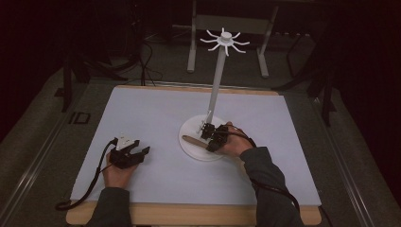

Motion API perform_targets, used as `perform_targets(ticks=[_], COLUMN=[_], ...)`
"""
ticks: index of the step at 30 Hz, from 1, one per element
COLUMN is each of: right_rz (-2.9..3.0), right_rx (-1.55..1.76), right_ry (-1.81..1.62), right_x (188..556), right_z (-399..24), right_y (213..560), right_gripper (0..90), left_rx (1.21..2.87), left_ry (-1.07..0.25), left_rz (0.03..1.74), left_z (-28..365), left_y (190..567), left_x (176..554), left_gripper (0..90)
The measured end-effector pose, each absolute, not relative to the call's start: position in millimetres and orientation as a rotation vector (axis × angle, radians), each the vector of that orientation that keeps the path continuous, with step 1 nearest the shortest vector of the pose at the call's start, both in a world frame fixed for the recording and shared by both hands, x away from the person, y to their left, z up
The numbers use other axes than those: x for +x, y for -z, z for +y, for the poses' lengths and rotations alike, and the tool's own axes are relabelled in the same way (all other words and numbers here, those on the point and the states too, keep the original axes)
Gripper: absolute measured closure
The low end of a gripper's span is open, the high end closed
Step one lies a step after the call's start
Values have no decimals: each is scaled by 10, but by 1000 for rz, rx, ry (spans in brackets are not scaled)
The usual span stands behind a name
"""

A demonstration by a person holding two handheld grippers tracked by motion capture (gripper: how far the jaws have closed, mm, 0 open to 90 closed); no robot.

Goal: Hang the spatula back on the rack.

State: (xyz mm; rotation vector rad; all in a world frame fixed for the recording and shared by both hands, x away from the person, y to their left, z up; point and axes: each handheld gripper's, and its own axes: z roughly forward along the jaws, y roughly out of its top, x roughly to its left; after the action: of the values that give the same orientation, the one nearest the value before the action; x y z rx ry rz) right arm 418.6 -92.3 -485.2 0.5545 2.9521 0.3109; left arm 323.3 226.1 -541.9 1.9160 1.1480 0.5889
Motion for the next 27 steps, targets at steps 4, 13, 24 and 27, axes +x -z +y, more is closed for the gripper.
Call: perform_targets(ticks=[4, 13, 24, 27], right_rz=[2972, 2977, 2958, 2949], right_rx=[572, 578, 545, 527], right_ry=[-293, -271, -273, -280], right_x=[4214, 4223, 4175, 4154], right_z=[-910, -874, -872, -877], right_y=[4878, 4901, 4901, 4890], right_gripper=[722, 741, 756, 756], left_rx=[1916, 1916, 1916, 1915], left_ry=[-588, -589, -588, -588], left_rz=[1147, 1148, 1148, 1148], left_z=[2261, 2261, 2261, 2261], left_y=[5419, 5419, 5419, 5419], left_x=[3233, 3233, 3233, 3233], left_gripper=[459, 459, 459, 459])
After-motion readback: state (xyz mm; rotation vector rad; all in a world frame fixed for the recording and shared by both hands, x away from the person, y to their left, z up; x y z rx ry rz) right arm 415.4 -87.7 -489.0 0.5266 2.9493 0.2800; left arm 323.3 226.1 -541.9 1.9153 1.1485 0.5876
